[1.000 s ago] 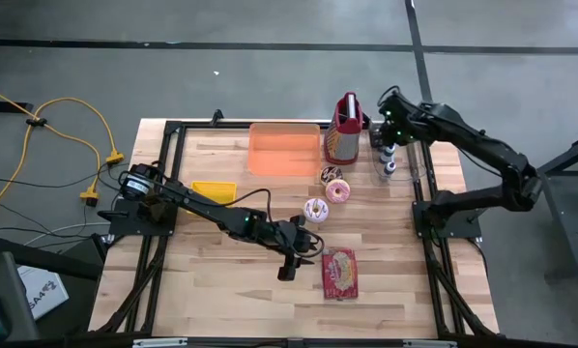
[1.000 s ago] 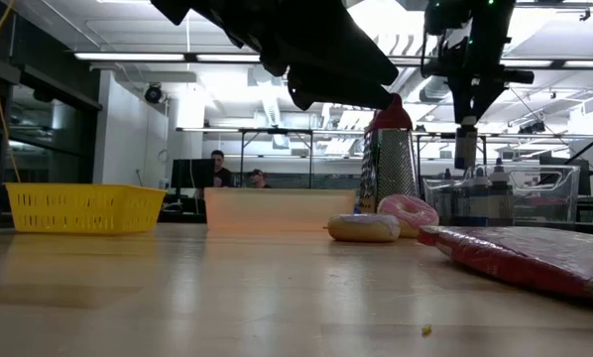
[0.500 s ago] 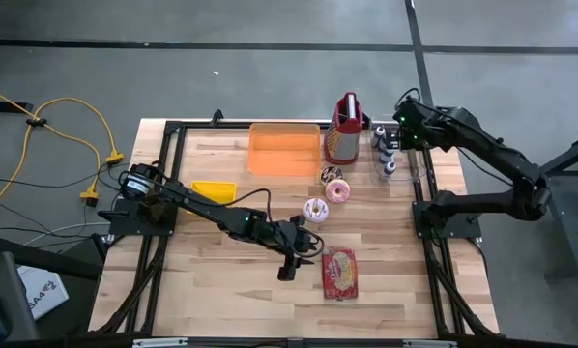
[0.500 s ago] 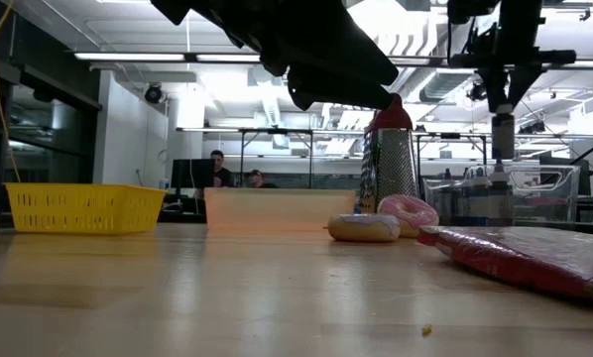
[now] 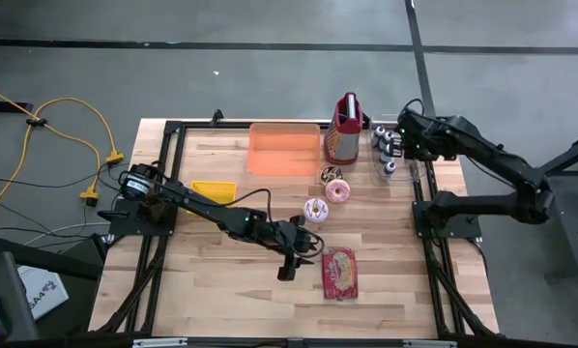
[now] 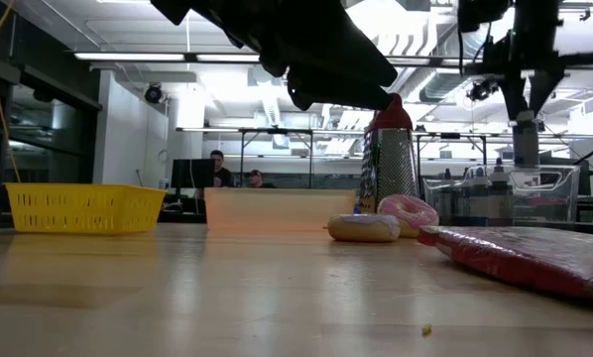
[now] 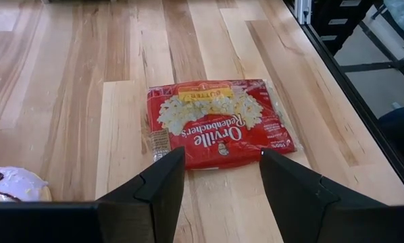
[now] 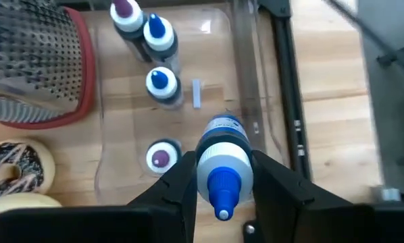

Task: Pick & Place Food Item
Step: Put the blue food coloring bottle into the transparent bin

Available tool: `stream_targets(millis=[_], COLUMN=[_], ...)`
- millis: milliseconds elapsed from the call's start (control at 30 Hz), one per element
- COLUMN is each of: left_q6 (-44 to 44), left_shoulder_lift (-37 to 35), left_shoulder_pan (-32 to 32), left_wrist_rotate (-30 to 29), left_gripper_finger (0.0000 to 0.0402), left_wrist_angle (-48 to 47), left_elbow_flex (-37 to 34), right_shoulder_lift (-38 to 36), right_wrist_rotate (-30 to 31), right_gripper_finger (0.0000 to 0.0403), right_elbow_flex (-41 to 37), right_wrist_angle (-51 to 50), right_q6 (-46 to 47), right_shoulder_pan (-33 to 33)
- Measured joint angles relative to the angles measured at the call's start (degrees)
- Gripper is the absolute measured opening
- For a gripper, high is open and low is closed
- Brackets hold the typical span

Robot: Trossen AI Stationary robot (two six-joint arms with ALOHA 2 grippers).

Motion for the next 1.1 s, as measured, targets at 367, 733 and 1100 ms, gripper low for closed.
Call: stream_targets(millis=[367,733,1100], left_q6=[0.0,0.0,0.0], left_shoulder_lift=[0.0,0.0,0.0], left_shoulder_pan=[0.0,0.0,0.0], left_wrist_rotate=[0.0,0.0,0.0], left_gripper_finger=[0.0187,0.0187,0.0187], left_wrist_angle=[0.0,0.0,0.0], left_elbow_flex=[0.0,0.0,0.0], right_shoulder_lift=[-5.7,-5.7,-5.7], right_wrist_rotate=[-4.6,-9.8,-10.9], right_gripper_finger=[0.0105,0.0108,0.0134], right_elbow_flex=[-15.7,-21.5,-21.6], right_wrist_angle=[14.5,22.8,22.5], right_q6=[-6.9,-11.2,-11.5], right_shoulder_pan=[-7.3,-12.1,-12.8])
